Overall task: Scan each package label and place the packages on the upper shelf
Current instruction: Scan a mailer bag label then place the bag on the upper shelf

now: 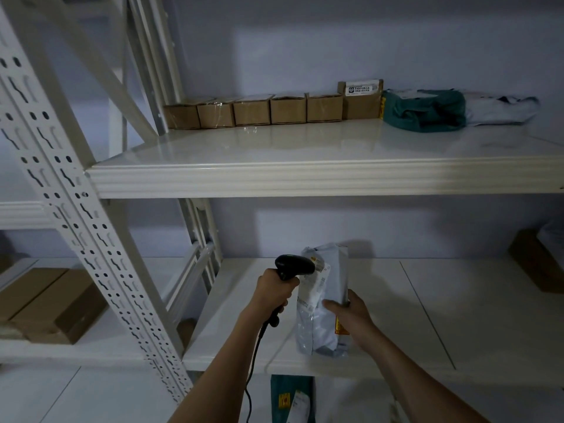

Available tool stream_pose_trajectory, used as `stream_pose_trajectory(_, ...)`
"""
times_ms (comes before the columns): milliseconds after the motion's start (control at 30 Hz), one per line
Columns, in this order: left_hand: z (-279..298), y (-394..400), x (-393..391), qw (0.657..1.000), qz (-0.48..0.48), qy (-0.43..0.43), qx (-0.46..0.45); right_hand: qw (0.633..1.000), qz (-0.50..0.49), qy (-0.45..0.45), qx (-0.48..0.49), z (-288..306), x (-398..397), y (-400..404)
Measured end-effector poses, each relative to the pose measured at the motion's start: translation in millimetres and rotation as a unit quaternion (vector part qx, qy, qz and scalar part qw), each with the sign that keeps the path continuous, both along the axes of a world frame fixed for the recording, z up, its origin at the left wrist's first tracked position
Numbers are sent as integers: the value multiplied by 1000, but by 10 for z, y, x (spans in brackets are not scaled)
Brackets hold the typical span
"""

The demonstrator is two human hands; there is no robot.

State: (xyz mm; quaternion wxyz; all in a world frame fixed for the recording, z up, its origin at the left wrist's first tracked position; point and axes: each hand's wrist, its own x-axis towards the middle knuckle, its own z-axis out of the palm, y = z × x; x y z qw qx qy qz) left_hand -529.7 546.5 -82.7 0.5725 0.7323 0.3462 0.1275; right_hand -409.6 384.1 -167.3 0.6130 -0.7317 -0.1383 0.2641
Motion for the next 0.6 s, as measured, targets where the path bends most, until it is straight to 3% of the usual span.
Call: stream_pose_trajectory(600, 10, 65, 64, 999, -2, 28, 36, 1000, -2, 14, -12, 31, 105, 15)
